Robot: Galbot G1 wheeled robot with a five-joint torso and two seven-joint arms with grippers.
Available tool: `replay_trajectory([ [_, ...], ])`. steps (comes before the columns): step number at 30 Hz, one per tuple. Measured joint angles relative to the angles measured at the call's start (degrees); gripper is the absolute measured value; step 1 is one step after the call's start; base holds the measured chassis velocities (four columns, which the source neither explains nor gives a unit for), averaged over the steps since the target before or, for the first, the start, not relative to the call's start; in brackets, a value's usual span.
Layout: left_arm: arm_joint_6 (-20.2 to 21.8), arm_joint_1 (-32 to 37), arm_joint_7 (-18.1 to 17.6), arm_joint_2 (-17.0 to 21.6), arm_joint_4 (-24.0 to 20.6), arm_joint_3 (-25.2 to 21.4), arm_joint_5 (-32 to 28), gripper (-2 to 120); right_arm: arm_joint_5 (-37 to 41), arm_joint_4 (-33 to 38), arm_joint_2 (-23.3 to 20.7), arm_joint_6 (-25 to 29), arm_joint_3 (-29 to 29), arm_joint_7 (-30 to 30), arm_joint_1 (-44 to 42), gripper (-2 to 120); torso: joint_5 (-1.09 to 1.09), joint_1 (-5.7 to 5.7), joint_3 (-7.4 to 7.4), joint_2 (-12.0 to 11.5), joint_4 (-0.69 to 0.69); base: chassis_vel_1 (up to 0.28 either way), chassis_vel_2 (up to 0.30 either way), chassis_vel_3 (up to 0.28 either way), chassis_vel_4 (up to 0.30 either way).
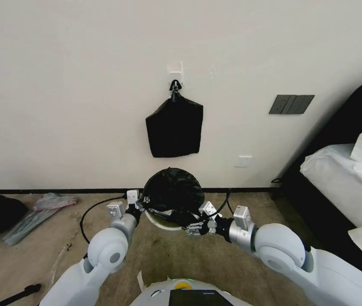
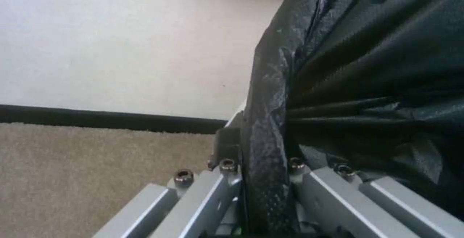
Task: Place a trash bag onto the trash bin.
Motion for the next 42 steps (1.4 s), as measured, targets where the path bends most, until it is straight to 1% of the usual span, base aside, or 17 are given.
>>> replay_trajectory([
  [1,0.00,0.00,0.00,0.00,0.00,0.00,0.00,1,0.00,0.00,0.00,0.00,0.00,0.00,0.00,77,0.00,0.00,0.00,0.00,0.00,0.000,0.000,0.000,0.000],
  [4,-0.03,-0.04,0.00,-0.12,0.00,0.08,-0.11,1,0.00,0.14,-0.29,0.02,-0.39,-0.14,0.39,62,0.00,0.00,0.00,0.00,0.00,0.000,0.000,0.000,0.000],
  [5,-0.03,-0.04,0.00,-0.12,0.00,0.08,-0.11,1,0.00,0.14,-0.29,0.02,-0.39,-0.14,0.39,62,0.00,0.00,0.00,0.00,0.00,0.000,0.000,0.000,0.000],
  [8,-0.06,-0.17,0.00,-0.21,0.00,0.15,-0.29,1,-0.09,0.05,-0.62,-0.04,-0.47,-0.32,0.40,49,0.00,0.00,0.00,0.00,0.00,0.000,0.000,0.000,0.000],
  [12,-0.09,-0.38,-0.02,-0.24,0.00,0.16,-0.44,1,-0.40,-0.03,-0.91,-0.13,-0.47,-0.47,0.20,36,0.00,0.00,0.00,0.00,0.00,0.000,0.000,0.000,0.000],
  [13,-0.09,-0.38,-0.02,-0.24,0.00,0.16,-0.44,1,-0.40,-0.03,-0.91,-0.13,-0.47,-0.47,0.20,36,0.00,0.00,0.00,0.00,0.00,0.000,0.000,0.000,0.000],
  [14,-0.10,-0.54,-0.07,-0.28,0.00,0.18,-0.48,1,-0.53,-0.01,-1.07,-0.17,-0.41,-0.47,0.15,28,0.00,0.00,0.00,0.00,0.00,0.000,0.000,0.000,0.000],
  [16,-0.11,-0.72,-0.16,-0.38,0.09,0.20,-0.55,1,-0.76,0.35,-1.18,-0.12,-0.20,-0.45,0.12,21,0.00,0.00,0.00,0.00,0.00,0.000,0.000,0.000,0.000],
  [17,-0.11,-0.72,-0.16,-0.38,0.09,0.20,-0.55,1,-0.76,0.35,-1.18,-0.12,-0.20,-0.45,0.12,21,0.00,0.00,0.00,0.00,0.00,0.000,0.000,0.000,0.000],
  [21,-0.11,-1.18,-0.78,-0.84,0.52,0.31,-1.21,1,-1.58,1.13,-1.33,0.75,-0.08,-0.26,-0.13,1,0.00,0.00,0.00,0.00,0.01,0.000,0.000,0.000,0.000],
  [26,-0.02,-2.19,-2.58,-1.31,1.01,0.32,-3.21,1,-2.95,1.94,-1.40,2.25,-0.03,-0.26,-0.93,0,0.00,0.00,0.00,0.00,0.00,0.000,0.000,0.000,0.000],
  [29,0.58,-4.23,-5.29,-2.25,1.76,0.41,-6.20,1,-6.63,2.43,-1.40,5.12,-0.87,-0.71,-1.76,0,0.00,0.00,0.00,0.00,0.01,0.000,0.000,0.000,0.000],
  [30,0.58,-4.23,-5.29,-2.25,1.76,0.41,-6.20,1,-6.63,2.43,-1.40,5.12,-0.87,-0.71,-1.76,0,0.00,0.00,0.00,0.00,0.01,0.000,0.000,0.000,0.000],
  [34,1.20,-7.59,-8.89,-3.60,2.46,1.01,-10.89,1,-11.52,2.25,-1.08,7.37,-3.62,-2.33,-2.52,0,-0.01,0.00,0.00,0.00,0.00,0.000,0.000,0.000,0.000],
  [39,1.65,-8.67,-10.43,-4.02,2.46,1.42,-12.93,1,-14.63,1.17,-0.62,8.02,-5.08,-3.09,-2.52,0,-0.02,0.00,0.00,0.00,0.00,0.000,0.000,0.000,0.000],
  [40,1.86,-9.60,-11.94,-4.40,2.45,1.78,-14.83,1,-18.98,-0.92,0.42,8.99,-6.99,-3.95,-2.54,0,0.03,0.00,0.00,0.00,0.00,0.000,0.000,0.000,0.000],
  [42,1.84,-10.18,-13.22,-4.35,3.09,1.95,-16.08,1,-23.50,-3.22,2.08,11.19,-9.21,-4.48,-2.80,0,-0.05,0.00,0.00,0.00,0.01,0.000,0.000,0.000,0.000],
])
